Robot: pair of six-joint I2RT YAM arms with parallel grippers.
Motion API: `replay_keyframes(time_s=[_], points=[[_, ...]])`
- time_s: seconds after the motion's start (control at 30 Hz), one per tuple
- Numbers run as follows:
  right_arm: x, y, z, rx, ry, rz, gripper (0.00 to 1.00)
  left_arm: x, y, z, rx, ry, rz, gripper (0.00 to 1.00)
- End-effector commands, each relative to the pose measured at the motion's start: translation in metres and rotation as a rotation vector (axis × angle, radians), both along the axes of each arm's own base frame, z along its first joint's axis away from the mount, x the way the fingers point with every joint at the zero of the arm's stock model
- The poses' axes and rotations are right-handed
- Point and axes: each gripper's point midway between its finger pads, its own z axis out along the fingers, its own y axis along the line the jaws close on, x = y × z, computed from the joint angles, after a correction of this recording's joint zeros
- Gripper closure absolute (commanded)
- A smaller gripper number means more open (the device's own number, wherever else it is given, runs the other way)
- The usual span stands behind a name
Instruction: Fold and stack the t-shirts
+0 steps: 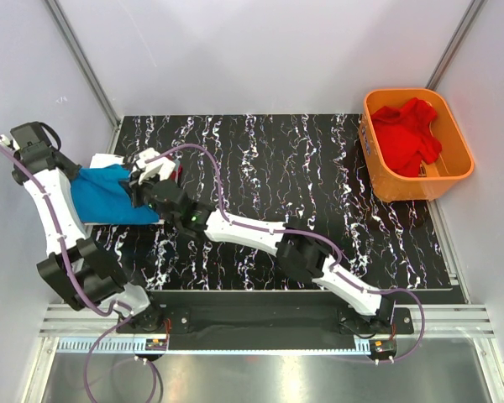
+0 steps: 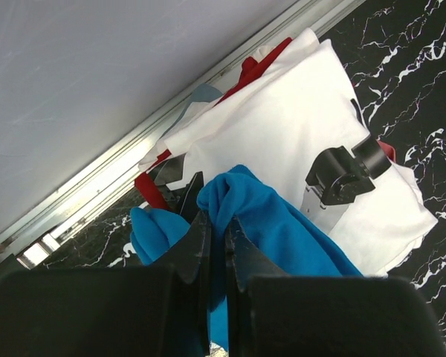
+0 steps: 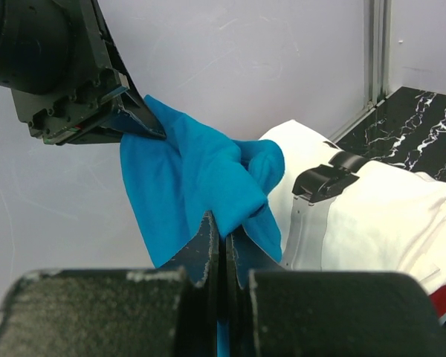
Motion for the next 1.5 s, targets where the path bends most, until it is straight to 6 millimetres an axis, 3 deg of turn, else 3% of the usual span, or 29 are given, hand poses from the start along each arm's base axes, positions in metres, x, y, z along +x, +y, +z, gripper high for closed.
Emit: replay_keyframes(time_s=[0.0, 0.17, 0.4, 0.7, 0.93, 1.17, 1.23, 1.27, 1.3, 1.33, 1.4, 1.43, 1.47], points=[[0.011, -0.003, 0.026, 0.08, -0.01, -0.022, 1.0, 0.016, 0.013, 0.028, 0.067, -0.077, -0.007, 1.0], [0.018, -0.001, 0.017, 0.078, 0.009, -0.027, 1.0, 0.022, 0.017, 0.025, 0.059, -0.073, -0.008, 1.0], [0.046, -0.01, 0.011, 0.097, 0.05, -0.042, 1.0, 0.037, 0.02, 0.019, 0.029, -0.074, -0.023, 1.0], [0.08, -0.016, -0.002, 0.132, 0.1, -0.052, 1.0, 0.066, 0.029, 0.005, -0.023, -0.052, -0.048, 1.0], [0.104, -0.021, -0.025, 0.158, 0.143, -0.067, 1.0, 0.084, 0.037, -0.011, -0.05, -0.027, -0.053, 1.0], [0.125, -0.028, -0.035, 0.191, 0.153, -0.087, 1.0, 0.113, 0.039, -0.018, -0.071, -0.039, -0.088, 0.99], [0.134, -0.032, -0.038, 0.202, 0.152, -0.088, 1.0, 0.121, 0.042, -0.026, -0.071, -0.019, -0.089, 0.96], [0.136, -0.032, -0.037, 0.211, 0.151, -0.088, 0.99, 0.126, 0.044, -0.021, -0.064, -0.028, -0.09, 0.94], [0.137, -0.033, -0.03, 0.23, 0.139, -0.082, 0.99, 0.129, 0.045, -0.024, -0.067, -0.023, -0.092, 0.92], [0.144, -0.035, -0.04, 0.223, 0.14, -0.094, 0.97, 0.131, 0.047, -0.027, -0.07, -0.018, -0.092, 0.87], [0.151, -0.039, -0.033, 0.249, 0.127, -0.101, 0.9, 0.139, 0.049, -0.035, -0.082, -0.009, -0.097, 0.7], [0.156, -0.041, -0.041, 0.248, 0.13, -0.109, 0.88, 0.142, 0.05, -0.037, -0.082, -0.013, -0.1, 0.59], [0.161, -0.044, -0.042, 0.259, 0.134, -0.116, 0.75, 0.146, 0.048, -0.042, -0.09, -0.012, -0.109, 0.4]])
